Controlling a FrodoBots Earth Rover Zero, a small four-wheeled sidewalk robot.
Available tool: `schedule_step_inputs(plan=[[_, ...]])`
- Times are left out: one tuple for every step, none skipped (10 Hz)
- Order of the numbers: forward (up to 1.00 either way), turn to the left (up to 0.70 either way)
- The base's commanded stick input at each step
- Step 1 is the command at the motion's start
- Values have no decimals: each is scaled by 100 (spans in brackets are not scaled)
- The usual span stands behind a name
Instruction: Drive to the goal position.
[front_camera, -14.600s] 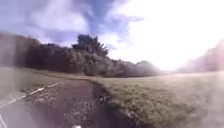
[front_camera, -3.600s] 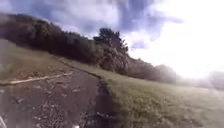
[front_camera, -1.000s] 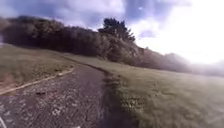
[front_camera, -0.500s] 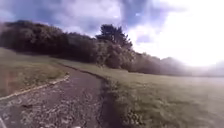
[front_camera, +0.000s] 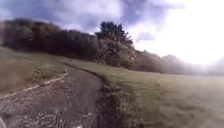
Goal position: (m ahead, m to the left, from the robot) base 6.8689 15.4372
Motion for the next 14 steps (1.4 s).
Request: schedule_step_inputs(plan=[[70,0],[67,0],[20,0],[0,0],[0,0],[0,0],[0,0],[0,0],[0,0],[0,0],[0,0],[0,0],[31,0],[70,0]])
